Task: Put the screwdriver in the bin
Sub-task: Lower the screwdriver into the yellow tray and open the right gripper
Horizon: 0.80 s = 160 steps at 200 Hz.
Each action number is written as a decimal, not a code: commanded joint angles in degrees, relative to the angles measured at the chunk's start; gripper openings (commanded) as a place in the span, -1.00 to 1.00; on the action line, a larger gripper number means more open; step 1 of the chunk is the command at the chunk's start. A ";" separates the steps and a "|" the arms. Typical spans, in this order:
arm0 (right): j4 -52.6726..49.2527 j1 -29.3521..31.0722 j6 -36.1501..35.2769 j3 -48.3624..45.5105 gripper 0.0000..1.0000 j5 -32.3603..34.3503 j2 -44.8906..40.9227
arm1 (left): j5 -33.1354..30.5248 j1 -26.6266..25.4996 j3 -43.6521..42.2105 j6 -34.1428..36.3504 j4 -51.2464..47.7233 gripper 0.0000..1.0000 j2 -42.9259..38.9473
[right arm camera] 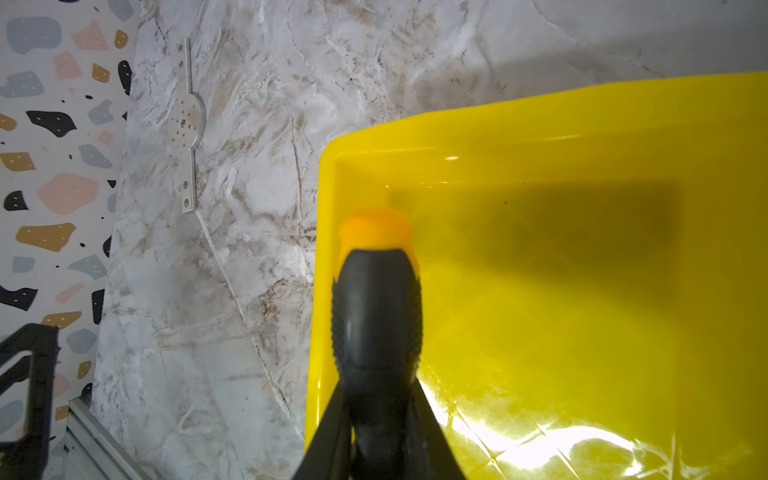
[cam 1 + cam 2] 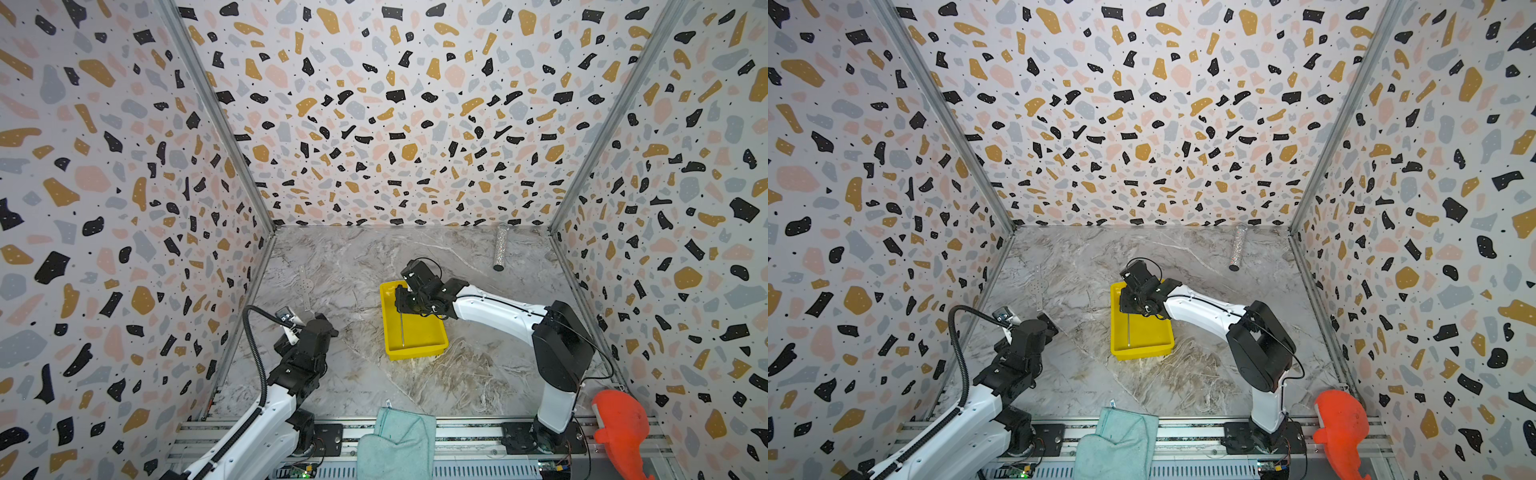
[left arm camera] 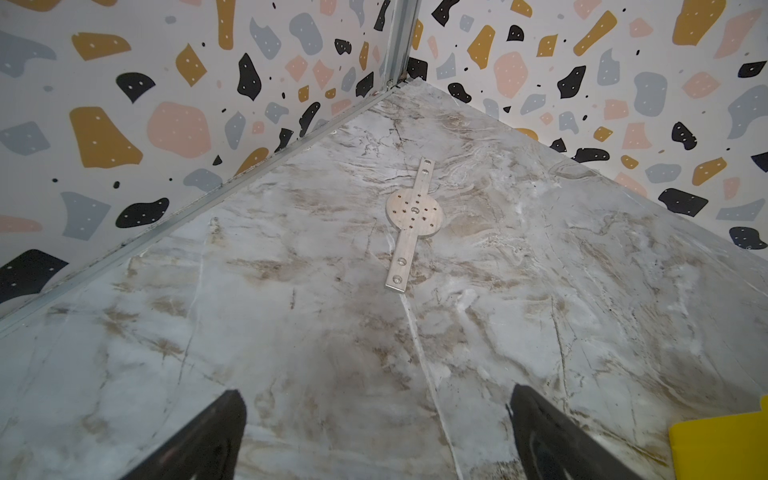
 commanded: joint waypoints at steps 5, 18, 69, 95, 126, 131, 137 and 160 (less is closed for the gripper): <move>1.74 -0.17 1.52 2.26 -0.84 -0.89 0.41 | -0.33 0.21 -0.31 0.53 1.91 0.99 0.06; 1.89 -0.26 1.55 2.63 -0.83 -1.72 1.39 | -0.40 0.21 -0.36 0.56 1.97 0.99 0.19; 1.17 -0.96 0.92 3.16 -0.80 -2.45 4.42 | -1.05 0.21 -0.23 0.26 1.35 0.99 0.02; 2.25 -1.41 1.40 1.85 -0.73 -2.65 4.92 | -0.87 0.21 -0.40 0.45 1.79 0.99 -0.02; 2.61 -1.84 1.75 2.04 -0.61 -3.66 5.73 | -0.85 0.21 -0.15 0.52 1.96 0.99 0.66; 2.45 -1.92 1.60 2.31 -0.59 -3.75 5.84 | -0.91 0.21 -0.17 0.55 1.81 0.99 0.76; 2.03 -1.93 1.48 2.65 -0.55 -3.79 5.84 | -1.00 0.22 -0.02 0.51 1.70 1.00 0.85; 1.22 -2.10 1.13 2.43 -0.42 -2.54 5.27 | -1.04 0.21 0.08 0.33 1.35 0.99 0.79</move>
